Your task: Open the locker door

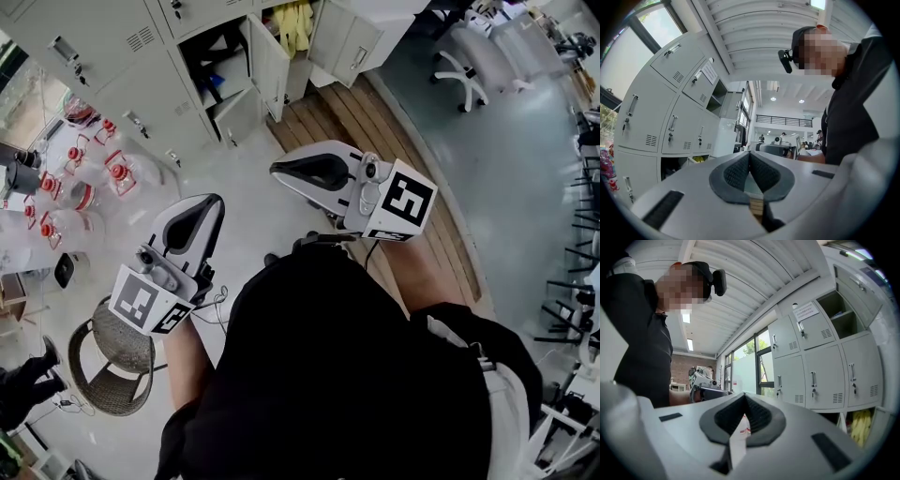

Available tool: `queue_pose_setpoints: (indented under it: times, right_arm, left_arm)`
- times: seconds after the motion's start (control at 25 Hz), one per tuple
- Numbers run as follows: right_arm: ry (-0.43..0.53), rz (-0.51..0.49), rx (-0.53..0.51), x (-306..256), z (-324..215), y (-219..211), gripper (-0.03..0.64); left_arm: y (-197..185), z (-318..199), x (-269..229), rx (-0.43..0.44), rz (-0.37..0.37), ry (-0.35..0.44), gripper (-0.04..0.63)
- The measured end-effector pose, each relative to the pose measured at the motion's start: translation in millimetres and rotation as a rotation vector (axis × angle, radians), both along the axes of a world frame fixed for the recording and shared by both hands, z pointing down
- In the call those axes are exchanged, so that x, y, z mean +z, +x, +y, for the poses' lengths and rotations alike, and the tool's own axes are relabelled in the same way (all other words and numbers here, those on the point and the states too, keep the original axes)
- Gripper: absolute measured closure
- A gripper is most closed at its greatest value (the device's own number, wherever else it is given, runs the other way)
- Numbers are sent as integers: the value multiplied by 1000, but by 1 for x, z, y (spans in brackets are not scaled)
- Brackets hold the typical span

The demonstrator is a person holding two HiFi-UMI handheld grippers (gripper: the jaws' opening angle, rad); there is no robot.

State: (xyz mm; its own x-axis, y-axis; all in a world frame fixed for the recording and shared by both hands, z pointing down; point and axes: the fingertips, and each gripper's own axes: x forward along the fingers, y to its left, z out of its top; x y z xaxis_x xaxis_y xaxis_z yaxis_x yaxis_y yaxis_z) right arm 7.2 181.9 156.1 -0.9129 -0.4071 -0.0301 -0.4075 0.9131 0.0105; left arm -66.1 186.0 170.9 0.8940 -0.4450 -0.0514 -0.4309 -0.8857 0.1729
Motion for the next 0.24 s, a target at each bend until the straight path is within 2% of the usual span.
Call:
queue_pose_setpoints:
  times: [0.24]
  right_arm:
    - [-10, -4, 22, 1, -3, 2, 606]
  left_arm:
    - [-4, -3, 1, 8, 4, -4, 584]
